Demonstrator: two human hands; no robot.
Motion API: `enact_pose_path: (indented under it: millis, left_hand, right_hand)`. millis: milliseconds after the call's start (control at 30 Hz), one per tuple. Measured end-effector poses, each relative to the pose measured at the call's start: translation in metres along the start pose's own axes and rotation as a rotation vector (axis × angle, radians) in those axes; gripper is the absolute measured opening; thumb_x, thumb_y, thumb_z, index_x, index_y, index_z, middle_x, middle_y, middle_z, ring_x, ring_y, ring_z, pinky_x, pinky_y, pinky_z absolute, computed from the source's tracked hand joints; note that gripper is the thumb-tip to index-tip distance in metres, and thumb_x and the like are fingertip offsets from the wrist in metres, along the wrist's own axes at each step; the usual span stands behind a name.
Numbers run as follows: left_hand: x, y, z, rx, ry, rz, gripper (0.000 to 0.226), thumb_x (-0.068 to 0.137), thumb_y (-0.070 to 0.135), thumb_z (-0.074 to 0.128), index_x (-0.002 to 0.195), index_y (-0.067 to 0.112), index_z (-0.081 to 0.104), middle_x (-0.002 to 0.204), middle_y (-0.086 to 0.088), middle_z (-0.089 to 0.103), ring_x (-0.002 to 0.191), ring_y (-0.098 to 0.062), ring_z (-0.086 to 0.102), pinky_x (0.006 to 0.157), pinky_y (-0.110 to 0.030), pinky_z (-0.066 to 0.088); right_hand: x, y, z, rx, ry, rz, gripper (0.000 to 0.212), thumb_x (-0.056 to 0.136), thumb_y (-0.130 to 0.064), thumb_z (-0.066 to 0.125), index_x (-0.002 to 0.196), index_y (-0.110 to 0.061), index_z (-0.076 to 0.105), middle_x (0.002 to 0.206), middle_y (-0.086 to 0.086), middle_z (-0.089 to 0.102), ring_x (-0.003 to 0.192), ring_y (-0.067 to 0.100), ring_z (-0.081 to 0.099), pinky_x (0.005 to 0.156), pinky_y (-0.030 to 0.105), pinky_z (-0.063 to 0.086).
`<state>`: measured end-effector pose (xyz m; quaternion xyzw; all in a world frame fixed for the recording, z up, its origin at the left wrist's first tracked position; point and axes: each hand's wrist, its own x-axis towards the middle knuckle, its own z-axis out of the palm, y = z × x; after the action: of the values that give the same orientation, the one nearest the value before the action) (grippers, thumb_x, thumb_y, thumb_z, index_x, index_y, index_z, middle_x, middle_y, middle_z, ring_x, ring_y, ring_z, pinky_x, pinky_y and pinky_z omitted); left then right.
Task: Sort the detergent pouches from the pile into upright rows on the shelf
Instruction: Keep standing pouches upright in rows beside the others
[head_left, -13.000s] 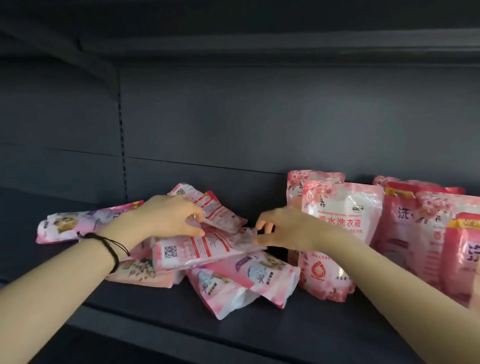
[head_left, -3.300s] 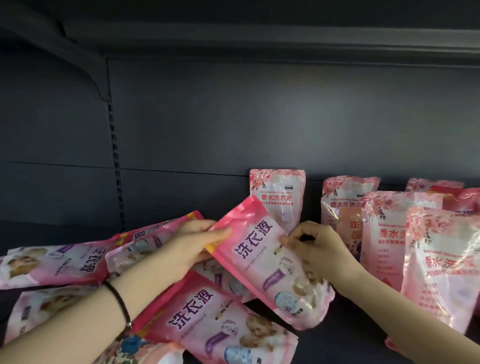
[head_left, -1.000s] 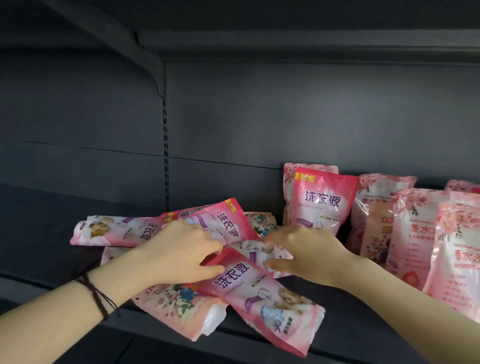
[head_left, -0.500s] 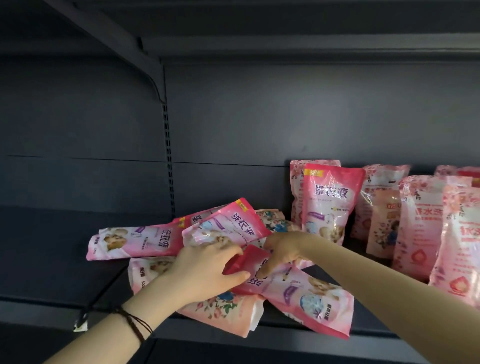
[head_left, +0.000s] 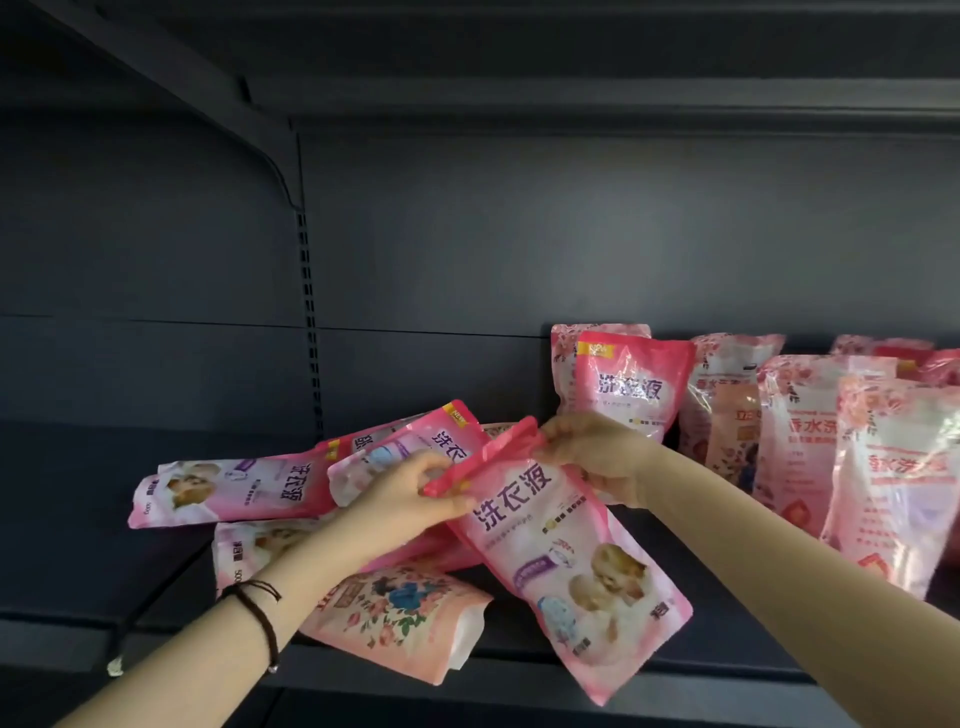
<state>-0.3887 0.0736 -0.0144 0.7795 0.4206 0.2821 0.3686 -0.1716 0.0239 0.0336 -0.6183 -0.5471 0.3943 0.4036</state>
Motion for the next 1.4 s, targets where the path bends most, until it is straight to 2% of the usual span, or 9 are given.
enact_pose_path:
  millis: [100, 267, 533, 600, 667, 800, 1000, 1200, 1400]
  left_hand:
    - [0.012, 0.017, 0.011, -0.405, 0.145, -0.029, 0.033, 0.078, 0.009, 0.076, 0.105, 0.021, 0.062, 0.104, -0.004, 0.070, 0.084, -0.010, 0.070, 0.062, -0.018, 0.051]
    - [0.031, 0.059, 0.019, -0.819, 0.117, 0.005, 0.015, 0.079, 0.001, 0.070, 0.093, 0.007, 0.069, 0.082, -0.005, 0.076, 0.070, -0.015, 0.072, 0.060, -0.024, 0.058]
    - [0.045, 0.089, 0.054, -0.660, 0.142, 0.198, 0.019, 0.079, 0.016, 0.073, 0.097, 0.011, 0.072, 0.094, -0.004, 0.076, 0.091, -0.020, 0.072, 0.084, -0.034, 0.055]
    - [0.046, 0.087, 0.063, -0.595, 0.136, 0.223, 0.012, 0.081, 0.019, 0.073, 0.093, 0.018, 0.073, 0.093, 0.003, 0.076, 0.090, -0.013, 0.072, 0.079, -0.026, 0.055]
    - [0.042, 0.080, 0.075, -0.485, 0.084, 0.217, 0.014, 0.081, 0.017, 0.074, 0.093, 0.024, 0.070, 0.091, 0.012, 0.075, 0.085, -0.003, 0.071, 0.068, -0.016, 0.055]
    - [0.040, 0.072, 0.088, -0.435, 0.055, 0.191, 0.020, 0.080, 0.017, 0.075, 0.098, 0.023, 0.068, 0.095, 0.008, 0.075, 0.089, -0.007, 0.071, 0.075, -0.028, 0.058]
    - [0.066, 0.103, 0.104, -0.481, 0.046, 0.221, 0.021, 0.080, 0.012, 0.074, 0.100, 0.018, 0.069, 0.093, 0.006, 0.075, 0.085, -0.006, 0.071, 0.065, -0.020, 0.057]
    - [0.099, 0.110, 0.117, -0.429, 0.049, 0.148, 0.024, 0.083, 0.010, 0.072, 0.105, 0.013, 0.067, 0.107, -0.004, 0.071, 0.094, -0.015, 0.067, 0.074, -0.027, 0.057]
    - [0.112, 0.093, 0.112, -0.393, 0.053, 0.120, 0.017, 0.083, 0.013, 0.072, 0.096, 0.021, 0.066, 0.099, 0.002, 0.071, 0.095, -0.014, 0.068, 0.063, -0.021, 0.055]
  right_hand:
    - [-0.013, -0.003, -0.016, 0.223, 0.044, -0.072, 0.019, 0.089, 0.003, 0.059, 0.077, -0.011, 0.059, 0.072, 0.006, 0.061, 0.066, 0.016, 0.058, 0.062, 0.027, 0.050]
    - [-0.034, -0.012, -0.048, 0.419, 0.132, -0.181, 0.019, 0.088, 0.005, 0.059, 0.079, -0.011, 0.055, 0.073, 0.006, 0.067, 0.062, 0.017, 0.067, 0.055, 0.031, 0.057]
    - [-0.053, 0.029, -0.075, 0.548, 0.286, -0.261, 0.014, 0.090, 0.001, 0.059, 0.104, -0.001, 0.057, 0.092, 0.012, 0.068, 0.077, 0.021, 0.068, 0.075, 0.040, 0.054]
    - [-0.055, 0.043, -0.073, 0.540, 0.309, -0.265, 0.025, 0.090, -0.007, 0.061, 0.114, 0.001, 0.057, 0.103, 0.014, 0.071, 0.088, 0.027, 0.068, 0.086, 0.051, 0.051]
    - [-0.058, 0.060, -0.068, 0.493, 0.273, -0.240, 0.027, 0.090, -0.014, 0.062, 0.116, -0.007, 0.060, 0.111, 0.010, 0.071, 0.101, 0.026, 0.068, 0.090, 0.049, 0.052]
    - [-0.058, 0.078, -0.058, 0.523, 0.167, -0.229, 0.026, 0.095, -0.019, 0.055, 0.118, -0.012, 0.064, 0.113, 0.003, 0.072, 0.105, 0.020, 0.068, 0.085, 0.037, 0.055]
    - [-0.045, 0.065, -0.078, 0.623, 0.411, -0.290, 0.010, 0.095, -0.012, 0.056, 0.099, -0.009, 0.064, 0.091, 0.005, 0.076, 0.080, 0.019, 0.074, 0.056, 0.024, 0.056]
    - [-0.021, 0.075, -0.092, 0.627, 0.485, -0.239, 0.011, 0.095, -0.015, 0.056, 0.102, -0.010, 0.063, 0.095, 0.004, 0.075, 0.085, 0.019, 0.073, 0.065, 0.031, 0.057]
    - [0.000, 0.085, -0.086, 0.561, 0.449, -0.212, 0.015, 0.096, -0.017, 0.055, 0.109, -0.011, 0.060, 0.105, 0.005, 0.072, 0.095, 0.021, 0.070, 0.074, 0.033, 0.057]
